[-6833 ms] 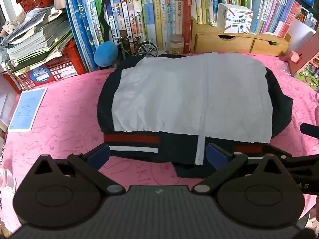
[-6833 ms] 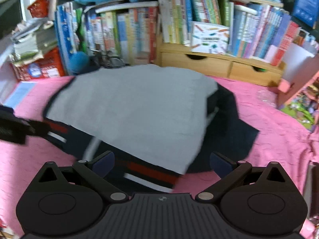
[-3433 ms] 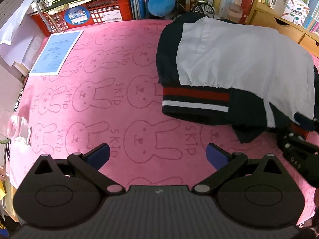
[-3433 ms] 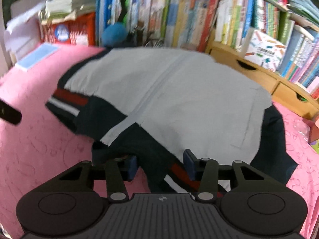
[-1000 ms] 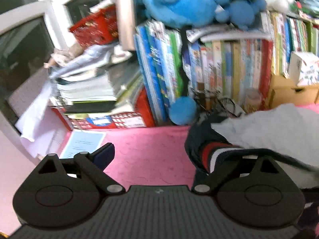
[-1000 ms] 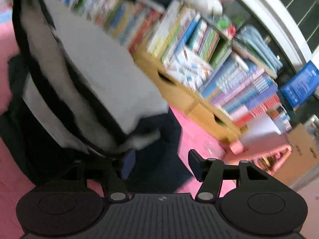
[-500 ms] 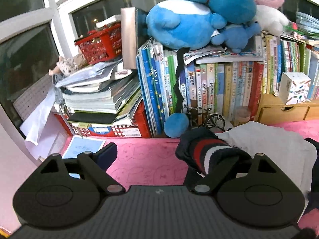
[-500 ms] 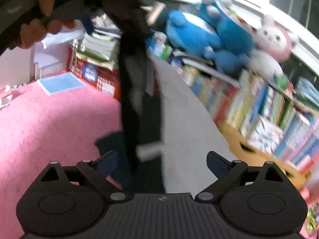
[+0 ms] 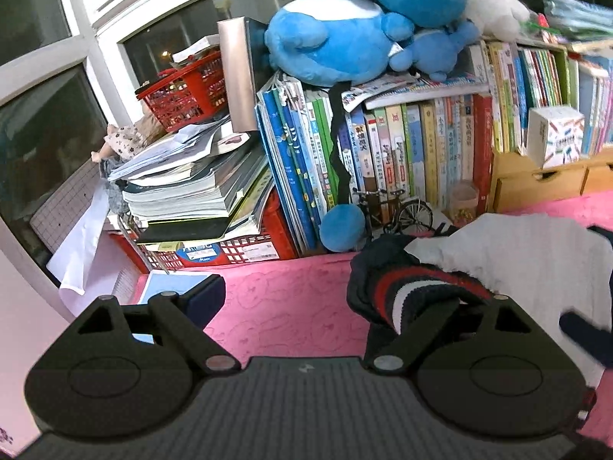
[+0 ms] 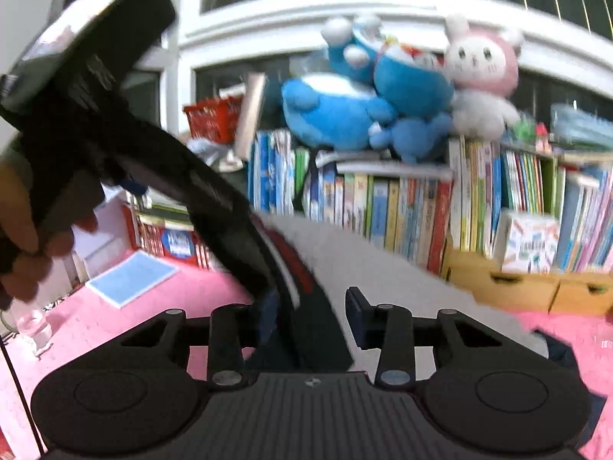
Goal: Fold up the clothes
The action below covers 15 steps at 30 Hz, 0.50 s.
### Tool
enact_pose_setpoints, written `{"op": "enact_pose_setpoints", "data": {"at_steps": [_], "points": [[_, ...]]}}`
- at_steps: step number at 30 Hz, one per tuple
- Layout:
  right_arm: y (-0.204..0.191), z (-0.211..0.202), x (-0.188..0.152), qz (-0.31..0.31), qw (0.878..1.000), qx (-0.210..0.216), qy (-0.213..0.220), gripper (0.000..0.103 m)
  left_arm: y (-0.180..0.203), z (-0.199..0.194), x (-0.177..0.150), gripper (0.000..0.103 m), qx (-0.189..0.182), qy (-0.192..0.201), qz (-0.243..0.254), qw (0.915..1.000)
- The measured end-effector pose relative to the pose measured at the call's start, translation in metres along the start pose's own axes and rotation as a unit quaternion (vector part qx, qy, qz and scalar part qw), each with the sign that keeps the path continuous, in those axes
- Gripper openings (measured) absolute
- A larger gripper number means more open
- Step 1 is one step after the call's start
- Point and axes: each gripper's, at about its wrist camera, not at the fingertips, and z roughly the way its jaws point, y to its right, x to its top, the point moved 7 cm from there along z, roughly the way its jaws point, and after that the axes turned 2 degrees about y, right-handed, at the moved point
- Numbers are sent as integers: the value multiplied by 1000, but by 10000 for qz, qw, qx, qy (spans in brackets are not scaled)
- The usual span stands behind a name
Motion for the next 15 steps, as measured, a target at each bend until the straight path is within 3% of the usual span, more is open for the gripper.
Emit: {"op": "enact_pose_setpoints", "data": {"at_steps": [6,9,15], "points": [[-18,16,1,-414,9990,-187,30,42,6,-4,-5,81,-128,29,78,9999],[-21,38,-14,-633,9970,-355,-278,42,7,-5,-6,78,-143,49,65,9999],[42,52,-56,-573,9843,-1367,-962,40,-15,3,-14,78,-61,-121,-373,9992]]}}
